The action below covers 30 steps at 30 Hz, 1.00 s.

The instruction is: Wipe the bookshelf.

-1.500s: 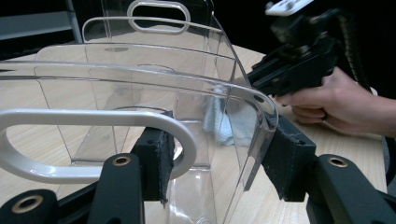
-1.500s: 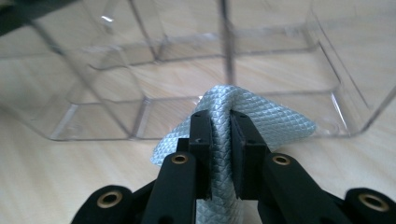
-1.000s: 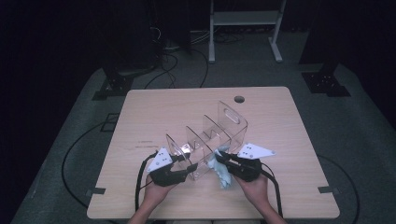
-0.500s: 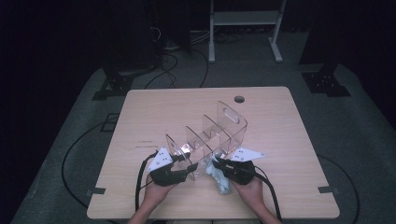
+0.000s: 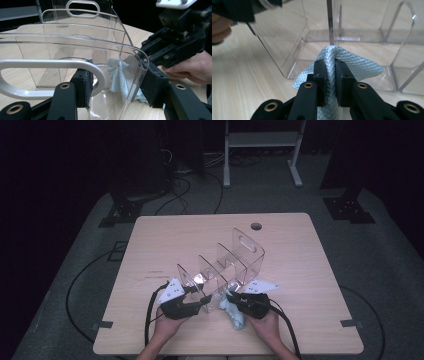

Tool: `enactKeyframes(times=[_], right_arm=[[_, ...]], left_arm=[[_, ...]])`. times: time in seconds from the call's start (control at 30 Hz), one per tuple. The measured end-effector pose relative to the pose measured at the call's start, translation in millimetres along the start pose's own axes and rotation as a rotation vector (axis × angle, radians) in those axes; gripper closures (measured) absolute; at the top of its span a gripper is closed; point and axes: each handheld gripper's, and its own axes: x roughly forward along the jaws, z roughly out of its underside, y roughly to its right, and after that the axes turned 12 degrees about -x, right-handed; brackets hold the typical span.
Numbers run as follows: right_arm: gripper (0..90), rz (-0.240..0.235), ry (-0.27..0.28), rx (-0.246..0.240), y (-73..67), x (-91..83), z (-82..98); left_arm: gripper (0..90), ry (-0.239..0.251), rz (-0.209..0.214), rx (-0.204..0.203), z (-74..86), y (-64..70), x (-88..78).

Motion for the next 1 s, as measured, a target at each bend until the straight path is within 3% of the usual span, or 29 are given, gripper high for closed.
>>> enactKeyframes(times=[0.03, 0.13, 0.37, 0.53, 0.6, 0.67, 0.73, 0.8, 0.87, 1.0], right_arm=[[79.8, -0.003, -0.037, -0.002, -0.4, 6.2, 4.9], [79.8, -0.008, -0.056, 0.006, 0.4, 10.7, 9.7], [79.8, 0.007, 0.003, -0.011, -0.4, -1.1, -1.8], [79.8, -0.002, -0.054, 0.0, -0.8, 10.1, 9.1], [79.8, -0.002, -0.051, -0.003, -0.4, 8.4, 6.7], [79.8, 0.008, 0.007, -0.007, -1.1, -1.6, -1.9], [79.8, 0.01, 0.014, -0.006, -1.1, -2.9, -3.2], [79.8, 0.007, 0.008, -0.005, -0.9, -1.1, -1.4], [79.8, -0.003, -0.036, 0.004, -0.3, 7.6, 6.3], [79.8, -0.002, -0.024, 0.003, 0.1, 3.7, 2.9]], left_arm=[[47.2, 0.0, -0.001, 0.002, 0.1, 0.1, -0.1], [47.1, -0.001, -0.001, 0.002, -0.1, 0.1, 0.0], [47.2, -0.001, -0.001, 0.0, -0.6, -0.4, 0.0], [47.2, -0.001, -0.002, 0.003, -0.1, 0.2, 0.0], [47.2, -0.003, -0.001, 0.001, -0.5, -0.1, -0.1], [47.2, 0.0, -0.002, 0.001, -0.2, 0.0, 0.0], [47.2, 0.0, -0.002, 0.002, -0.3, -0.2, 0.0], [47.2, 0.0, -0.002, 0.004, -0.1, 0.1, 0.1], [47.2, -0.001, -0.004, 0.004, 0.0, 0.2, 0.0], [47.2, 0.0, -0.003, 0.004, -0.2, 0.1, 0.1]])
